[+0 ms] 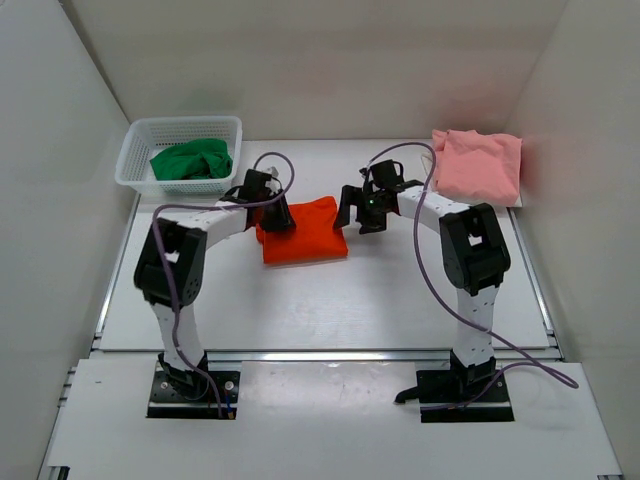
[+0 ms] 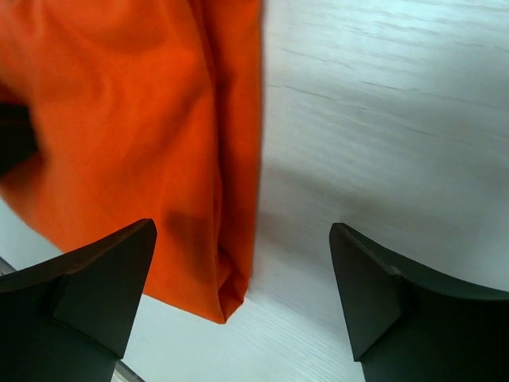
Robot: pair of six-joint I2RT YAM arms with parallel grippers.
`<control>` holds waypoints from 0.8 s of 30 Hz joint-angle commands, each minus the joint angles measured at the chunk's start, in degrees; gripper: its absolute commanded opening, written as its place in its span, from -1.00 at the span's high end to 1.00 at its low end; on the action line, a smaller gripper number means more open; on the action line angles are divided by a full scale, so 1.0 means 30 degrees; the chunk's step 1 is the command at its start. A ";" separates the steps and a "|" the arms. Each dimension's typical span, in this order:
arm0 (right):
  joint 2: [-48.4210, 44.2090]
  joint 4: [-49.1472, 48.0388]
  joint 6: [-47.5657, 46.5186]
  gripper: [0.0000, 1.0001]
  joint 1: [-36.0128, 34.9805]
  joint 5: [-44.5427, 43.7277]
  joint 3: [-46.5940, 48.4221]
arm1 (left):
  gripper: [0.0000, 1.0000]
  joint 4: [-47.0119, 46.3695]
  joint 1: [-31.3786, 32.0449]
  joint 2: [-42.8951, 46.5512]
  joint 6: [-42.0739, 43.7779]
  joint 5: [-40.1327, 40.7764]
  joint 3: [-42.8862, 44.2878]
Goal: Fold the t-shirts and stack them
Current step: Put the neatly folded tshirt into the corner of the board with the right arm
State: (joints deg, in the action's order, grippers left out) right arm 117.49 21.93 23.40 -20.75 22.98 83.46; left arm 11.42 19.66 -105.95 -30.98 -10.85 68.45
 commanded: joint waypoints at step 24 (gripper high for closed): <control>0.4840 -0.2671 0.3847 1.00 -0.0760 0.8375 0.3458 | 0.19 0.4250 -0.0546 -0.2655 0.1509 0.0015 0.1208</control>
State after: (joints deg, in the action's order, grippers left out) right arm 132.62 7.33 40.07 -24.05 50.35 88.97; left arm 16.88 18.81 -114.43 -28.38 -12.53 73.97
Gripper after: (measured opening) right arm 0.106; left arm 0.397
